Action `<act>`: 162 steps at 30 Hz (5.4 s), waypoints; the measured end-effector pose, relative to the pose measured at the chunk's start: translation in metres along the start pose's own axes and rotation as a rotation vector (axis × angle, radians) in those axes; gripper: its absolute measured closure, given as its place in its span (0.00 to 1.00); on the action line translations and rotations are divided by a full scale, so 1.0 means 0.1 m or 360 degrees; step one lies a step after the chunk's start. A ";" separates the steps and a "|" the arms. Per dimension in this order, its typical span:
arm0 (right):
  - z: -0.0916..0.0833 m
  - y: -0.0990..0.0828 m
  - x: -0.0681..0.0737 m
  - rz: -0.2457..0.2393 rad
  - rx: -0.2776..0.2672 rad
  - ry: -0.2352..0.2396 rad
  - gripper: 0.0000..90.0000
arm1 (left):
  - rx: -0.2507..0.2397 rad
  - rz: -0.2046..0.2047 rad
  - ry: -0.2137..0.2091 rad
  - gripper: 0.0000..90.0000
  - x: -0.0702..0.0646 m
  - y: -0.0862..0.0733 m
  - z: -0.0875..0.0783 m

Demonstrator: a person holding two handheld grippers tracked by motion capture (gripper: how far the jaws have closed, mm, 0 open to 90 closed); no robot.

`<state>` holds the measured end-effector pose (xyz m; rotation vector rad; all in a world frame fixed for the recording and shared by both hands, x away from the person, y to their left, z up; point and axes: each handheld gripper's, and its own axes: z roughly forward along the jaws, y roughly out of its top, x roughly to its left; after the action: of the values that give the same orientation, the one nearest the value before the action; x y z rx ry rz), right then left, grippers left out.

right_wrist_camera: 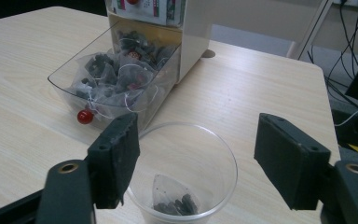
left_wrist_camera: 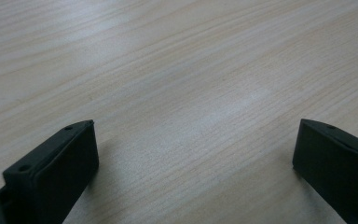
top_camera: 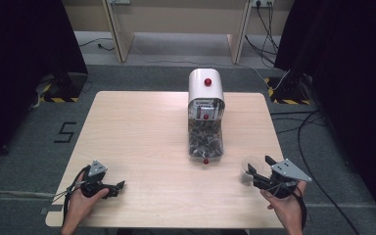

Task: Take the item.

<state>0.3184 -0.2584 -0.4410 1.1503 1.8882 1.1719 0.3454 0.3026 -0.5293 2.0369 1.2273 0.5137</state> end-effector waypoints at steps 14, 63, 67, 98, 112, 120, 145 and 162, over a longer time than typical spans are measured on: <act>-0.04 -0.07 0.11 -0.0030 0.0057 0.0037 0.23 | 0.0001 0.0001 0.0000 0.00 0.00 0.00 0.00; -0.12 -0.76 0.14 0.0045 0.0225 0.0088 0.21 | 0.0000 0.0000 0.0000 0.00 0.00 0.00 0.00; -0.13 -0.79 0.15 0.0036 0.0226 0.0095 0.21 | 0.0001 0.0000 0.0000 0.00 0.00 0.00 0.00; -0.18 -0.97 0.22 0.0035 0.0235 0.0100 0.21 | 0.0000 0.0000 0.0000 0.00 0.00 0.00 0.00; -0.23 -1.02 0.24 0.0014 0.0242 0.0083 0.20 | 0.0000 0.0000 0.0000 0.00 0.00 0.00 0.00; -0.26 -1.06 0.25 0.0003 0.0247 0.0083 0.20 | 0.0000 0.0000 0.0000 0.00 0.00 0.00 0.00; -0.37 -1.20 0.29 0.0036 0.0267 0.0090 0.20 | 0.0000 0.0000 0.0000 0.00 0.00 0.00 0.00; -0.42 -1.25 0.31 0.0053 0.0234 0.0094 0.19 | 0.0000 0.0000 0.0000 0.00 0.00 0.00 0.00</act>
<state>0.2264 -0.2733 -0.5400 1.2423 2.0355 1.1108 0.3454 0.3026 -0.5293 2.0368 1.2273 0.5137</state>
